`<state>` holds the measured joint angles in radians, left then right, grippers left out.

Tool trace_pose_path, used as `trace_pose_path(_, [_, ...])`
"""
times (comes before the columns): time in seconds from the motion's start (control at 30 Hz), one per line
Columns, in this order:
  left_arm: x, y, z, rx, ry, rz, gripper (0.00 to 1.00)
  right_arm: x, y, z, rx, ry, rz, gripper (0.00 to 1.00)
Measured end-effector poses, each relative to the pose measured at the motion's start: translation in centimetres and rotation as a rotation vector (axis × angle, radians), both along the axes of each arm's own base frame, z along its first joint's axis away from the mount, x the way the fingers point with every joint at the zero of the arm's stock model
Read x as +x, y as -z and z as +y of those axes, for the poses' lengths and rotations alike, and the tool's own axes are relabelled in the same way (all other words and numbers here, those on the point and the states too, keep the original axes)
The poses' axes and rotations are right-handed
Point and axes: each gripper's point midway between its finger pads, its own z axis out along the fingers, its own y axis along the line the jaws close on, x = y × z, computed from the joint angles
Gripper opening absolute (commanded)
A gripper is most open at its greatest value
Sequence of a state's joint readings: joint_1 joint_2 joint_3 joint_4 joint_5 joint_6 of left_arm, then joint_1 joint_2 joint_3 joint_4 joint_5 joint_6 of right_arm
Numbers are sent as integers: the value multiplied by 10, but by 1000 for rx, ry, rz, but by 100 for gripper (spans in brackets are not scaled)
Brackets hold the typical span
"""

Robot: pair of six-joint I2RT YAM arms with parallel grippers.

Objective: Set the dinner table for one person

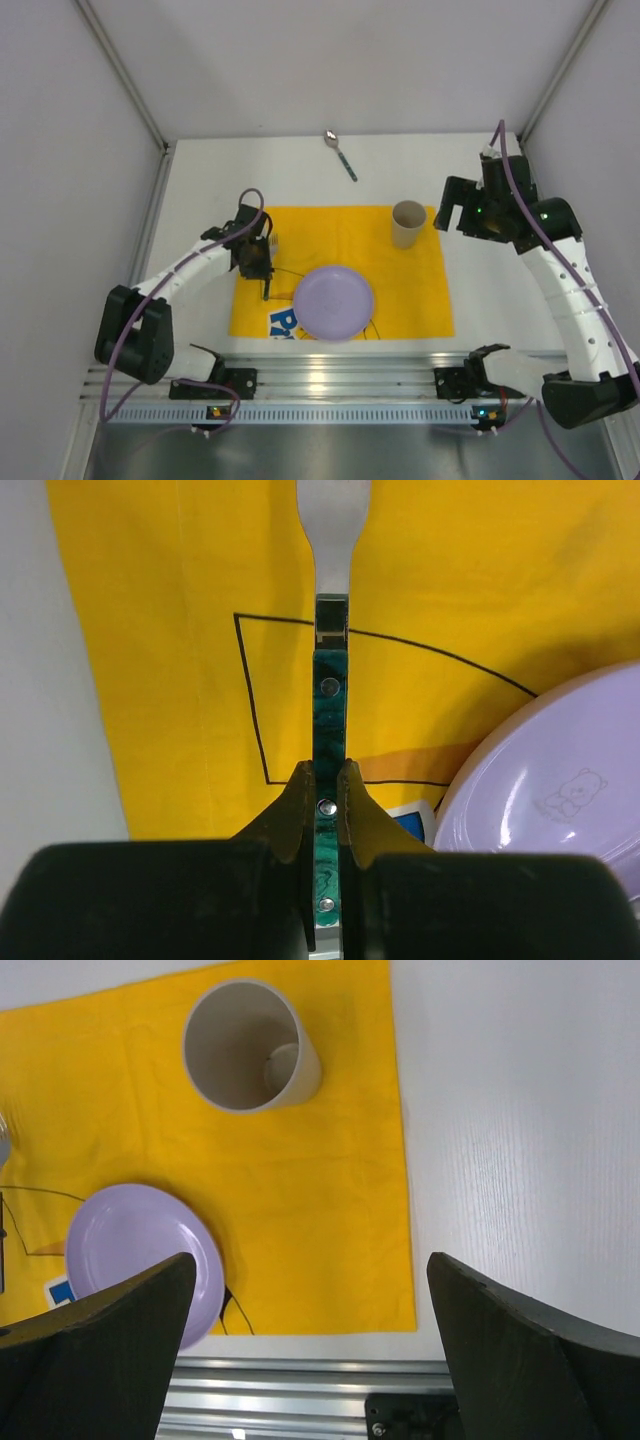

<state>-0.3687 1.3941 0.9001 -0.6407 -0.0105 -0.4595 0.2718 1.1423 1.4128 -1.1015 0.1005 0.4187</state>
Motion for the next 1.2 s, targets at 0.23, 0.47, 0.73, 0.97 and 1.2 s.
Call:
trace_pose_path(0.23, [-19, 10, -7, -1, -34, 37, 63, -21, 12, -4, -6, -12, 28, 100])
trace_pose_path(0.47, [16, -39, -19, -12, -46, -69, 98, -34, 15, -7, -7, -14, 40, 100])
trace_pose_path(0.73, [180, -104, -83, -48, -65, -292, 99, -51, 10, -10, 18, 7, 33, 100])
trace_pose_path(0.97, [297, -62, -139, -70, -113, -397, 99, -92, 10, -26, 36, 62, 11, 100])
trace_pose_path(1.2, [328, -8, -174, -121, -148, -447, 99, -101, 10, -44, -10, 150, -1, 100])
